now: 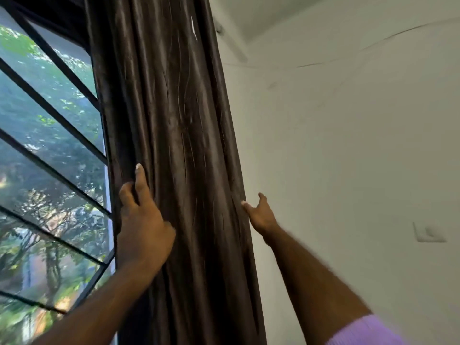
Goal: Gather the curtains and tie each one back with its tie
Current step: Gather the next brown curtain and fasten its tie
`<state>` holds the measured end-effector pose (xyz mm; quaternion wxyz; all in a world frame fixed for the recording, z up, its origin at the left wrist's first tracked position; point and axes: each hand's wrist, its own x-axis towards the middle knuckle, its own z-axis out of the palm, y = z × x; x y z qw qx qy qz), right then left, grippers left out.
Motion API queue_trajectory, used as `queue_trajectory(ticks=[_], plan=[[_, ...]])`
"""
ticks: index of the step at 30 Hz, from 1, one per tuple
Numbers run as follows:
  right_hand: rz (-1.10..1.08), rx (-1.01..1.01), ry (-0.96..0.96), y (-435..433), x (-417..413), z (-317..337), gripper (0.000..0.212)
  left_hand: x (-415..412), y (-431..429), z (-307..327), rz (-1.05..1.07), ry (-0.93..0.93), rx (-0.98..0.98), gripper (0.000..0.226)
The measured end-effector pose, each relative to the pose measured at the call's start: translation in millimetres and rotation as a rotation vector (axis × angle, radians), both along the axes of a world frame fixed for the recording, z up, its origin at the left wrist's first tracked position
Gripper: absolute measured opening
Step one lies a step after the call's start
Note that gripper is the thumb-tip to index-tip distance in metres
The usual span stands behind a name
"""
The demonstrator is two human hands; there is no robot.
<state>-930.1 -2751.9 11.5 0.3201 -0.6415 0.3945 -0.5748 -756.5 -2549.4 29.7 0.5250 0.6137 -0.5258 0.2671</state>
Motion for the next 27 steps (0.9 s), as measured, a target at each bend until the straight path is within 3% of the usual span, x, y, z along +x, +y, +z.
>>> queue_trajectory(ticks=[6,8,11,13,19,23,27], plan=[[0.116,0.044,-0.038,-44.7,29.2,15.2,0.087,7.3,-5.2,-2.0,0.007,-0.106,-0.010,0.127],[0.107,0.024,-0.015,-52.3,36.9,21.5,0.070,12.7,-5.6,-0.7,0.041,-0.096,0.022,0.114],[0.041,-0.105,-0.009,-53.6,46.8,26.2,0.024,24.2,-7.4,4.6,0.050,0.035,0.057,0.074],[0.076,-0.167,-0.031,-39.2,49.6,27.5,0.015,27.3,-7.2,7.4,0.055,0.067,0.090,0.073],[0.377,-0.358,-0.221,69.1,103.6,42.0,0.020,45.6,28.0,16.2,0.051,0.095,0.120,0.083],[0.485,-0.420,-0.358,173.3,143.1,60.9,0.017,54.1,73.5,17.7,0.029,0.124,0.084,0.074],[0.503,-0.478,-0.342,259.1,143.1,61.3,0.016,55.2,124.8,18.2,0.017,0.149,0.042,0.062]])
